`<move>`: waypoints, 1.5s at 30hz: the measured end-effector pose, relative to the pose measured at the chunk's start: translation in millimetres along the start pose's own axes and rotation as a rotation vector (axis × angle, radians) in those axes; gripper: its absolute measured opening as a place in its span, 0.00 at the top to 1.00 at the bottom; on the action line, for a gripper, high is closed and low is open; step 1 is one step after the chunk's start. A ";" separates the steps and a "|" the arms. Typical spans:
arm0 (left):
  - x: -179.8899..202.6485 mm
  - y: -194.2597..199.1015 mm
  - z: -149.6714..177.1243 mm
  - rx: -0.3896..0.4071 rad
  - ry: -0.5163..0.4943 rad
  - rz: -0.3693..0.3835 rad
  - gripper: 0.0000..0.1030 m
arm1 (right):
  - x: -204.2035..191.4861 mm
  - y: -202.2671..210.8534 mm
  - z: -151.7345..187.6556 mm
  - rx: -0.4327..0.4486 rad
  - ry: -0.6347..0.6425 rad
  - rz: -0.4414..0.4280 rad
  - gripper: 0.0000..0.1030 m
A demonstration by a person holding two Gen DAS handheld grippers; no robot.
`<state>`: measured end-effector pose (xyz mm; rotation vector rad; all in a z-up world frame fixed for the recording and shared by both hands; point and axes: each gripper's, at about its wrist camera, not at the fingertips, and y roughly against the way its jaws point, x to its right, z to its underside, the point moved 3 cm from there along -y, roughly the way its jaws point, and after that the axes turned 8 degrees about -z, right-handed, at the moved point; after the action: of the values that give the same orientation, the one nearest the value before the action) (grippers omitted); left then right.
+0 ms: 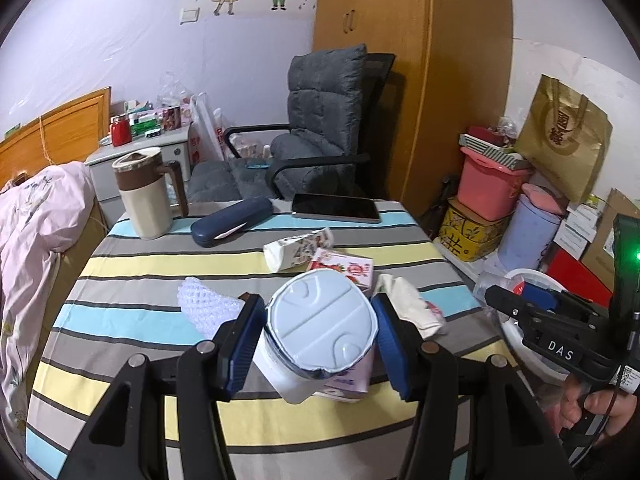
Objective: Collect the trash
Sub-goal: 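Carry cup and red lid over the bin and open both tools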
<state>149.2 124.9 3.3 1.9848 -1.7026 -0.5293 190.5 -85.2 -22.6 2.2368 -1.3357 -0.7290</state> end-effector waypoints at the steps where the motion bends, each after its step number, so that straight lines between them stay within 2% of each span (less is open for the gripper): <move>1: 3.0 3.1 -0.7 0.005 -0.007 0.000 0.44 | -0.1 3.3 -0.5 0.008 0.002 0.002 0.53; 13: 61.8 21.6 -1.0 0.013 -0.078 0.079 0.44 | 20.3 49.5 3.6 0.092 -0.012 0.072 0.53; 26: 154.8 30.3 1.7 0.017 -0.179 0.249 0.44 | 65.4 95.6 19.5 0.131 -0.063 0.210 0.53; 36: 218.7 26.9 5.8 -0.004 -0.237 0.352 0.44 | 102.3 117.9 32.1 0.123 -0.109 0.295 0.53; 45: 260.5 10.6 10.6 -0.042 -0.278 0.411 0.44 | 136.1 112.3 44.7 0.067 -0.173 0.325 0.53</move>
<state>175.2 -134.8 4.0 1.5212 -2.1750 -0.7046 141.6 -260.6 -18.6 1.9702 -1.7783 -0.7796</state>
